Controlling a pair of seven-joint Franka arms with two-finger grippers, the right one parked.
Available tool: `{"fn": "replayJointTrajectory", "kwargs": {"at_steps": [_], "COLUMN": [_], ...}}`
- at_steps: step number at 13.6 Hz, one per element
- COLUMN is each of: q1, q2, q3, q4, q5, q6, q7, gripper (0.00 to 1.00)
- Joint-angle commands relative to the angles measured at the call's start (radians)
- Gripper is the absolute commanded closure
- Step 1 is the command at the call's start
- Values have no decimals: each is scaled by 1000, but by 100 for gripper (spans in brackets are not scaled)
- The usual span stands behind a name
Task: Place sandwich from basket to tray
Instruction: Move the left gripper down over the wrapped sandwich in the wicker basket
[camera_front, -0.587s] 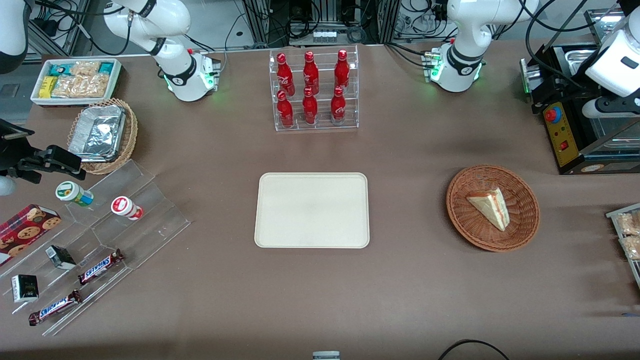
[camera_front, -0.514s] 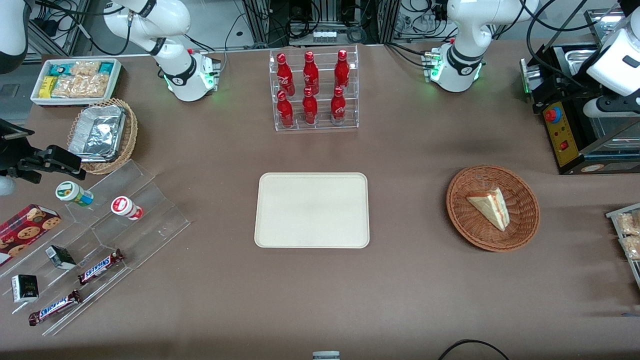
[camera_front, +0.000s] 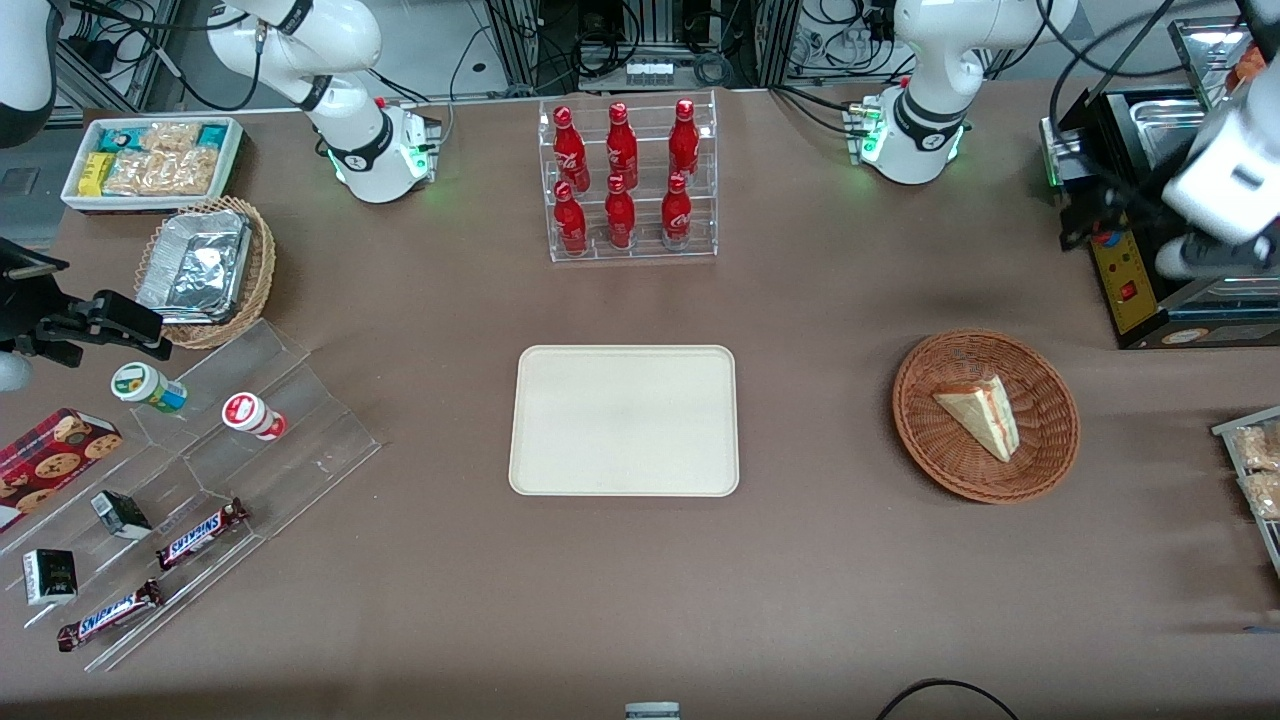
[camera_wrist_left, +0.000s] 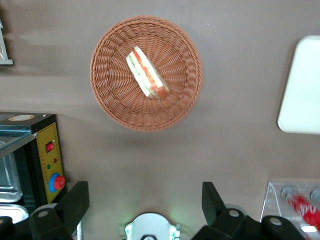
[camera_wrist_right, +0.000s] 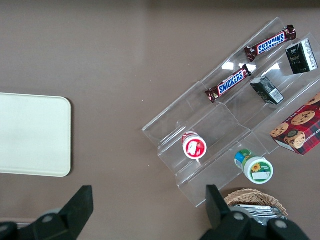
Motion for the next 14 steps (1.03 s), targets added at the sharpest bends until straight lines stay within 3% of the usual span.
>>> {"fn": "replayJointTrajectory", "kwargs": {"at_steps": [1,7,14], "q1": [39,45,30], "q2": [101,266,391], "q3": [6,6,6], "q4": [8,-68,-174], "q5": [5,5,8], "q6": [90,311,573], "q7": [-150,-560,-770], "gripper": [0,0,0]}}
